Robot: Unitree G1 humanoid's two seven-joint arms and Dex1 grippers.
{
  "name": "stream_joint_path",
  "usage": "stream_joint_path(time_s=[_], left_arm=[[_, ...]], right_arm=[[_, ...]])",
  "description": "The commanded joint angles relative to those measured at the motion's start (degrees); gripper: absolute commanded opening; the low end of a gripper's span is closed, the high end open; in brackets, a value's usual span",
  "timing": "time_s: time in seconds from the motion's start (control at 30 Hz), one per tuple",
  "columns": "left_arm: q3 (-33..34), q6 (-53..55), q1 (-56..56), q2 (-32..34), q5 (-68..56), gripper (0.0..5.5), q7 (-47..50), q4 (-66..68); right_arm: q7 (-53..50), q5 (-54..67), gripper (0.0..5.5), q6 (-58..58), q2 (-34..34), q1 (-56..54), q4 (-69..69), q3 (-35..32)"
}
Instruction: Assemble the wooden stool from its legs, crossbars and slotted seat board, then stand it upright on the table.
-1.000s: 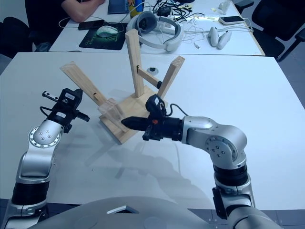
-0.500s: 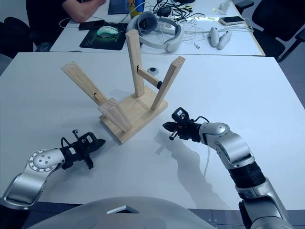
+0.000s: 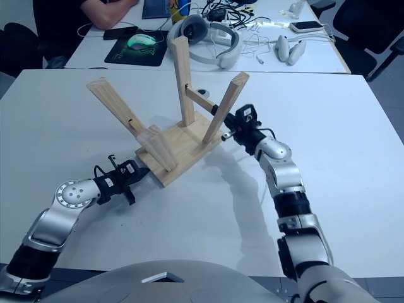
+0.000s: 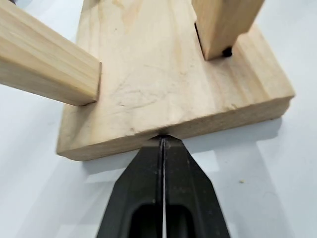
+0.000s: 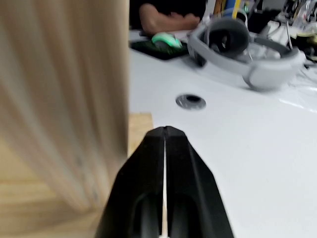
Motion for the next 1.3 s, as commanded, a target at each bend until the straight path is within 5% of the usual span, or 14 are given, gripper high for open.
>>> stream_joint_path(time_s=[0.03,0.4,0.8,1.3], left_arm=[[-1.62,-0.82,-0.72,-0.65,0.79,0.02,0.03,0.95],[1.28,-4.22,-0.98,0.61,1.23,0.02,0.95,6.06],[5.91,-7.98,-4.8,3.34,0.69,0.02,0.42,11.39],[-0.3,-1.42,-2.11,-1.43,0.56,0.02,0.41,-0.71]], right_arm=[[4.27,-0.44,0.0,-3.46,1.45,-2.02,6.05,-0.44],[19.29,1.77,0.0,-3.98,0.32,-0.52,5.56,0.31],[30.32,3.06,0.0,11.58,-10.28,14.44,-19.79,7.95],[28.06,-5.99,0.0,0.93,-11.29,5.37,-3.1,7.24]])
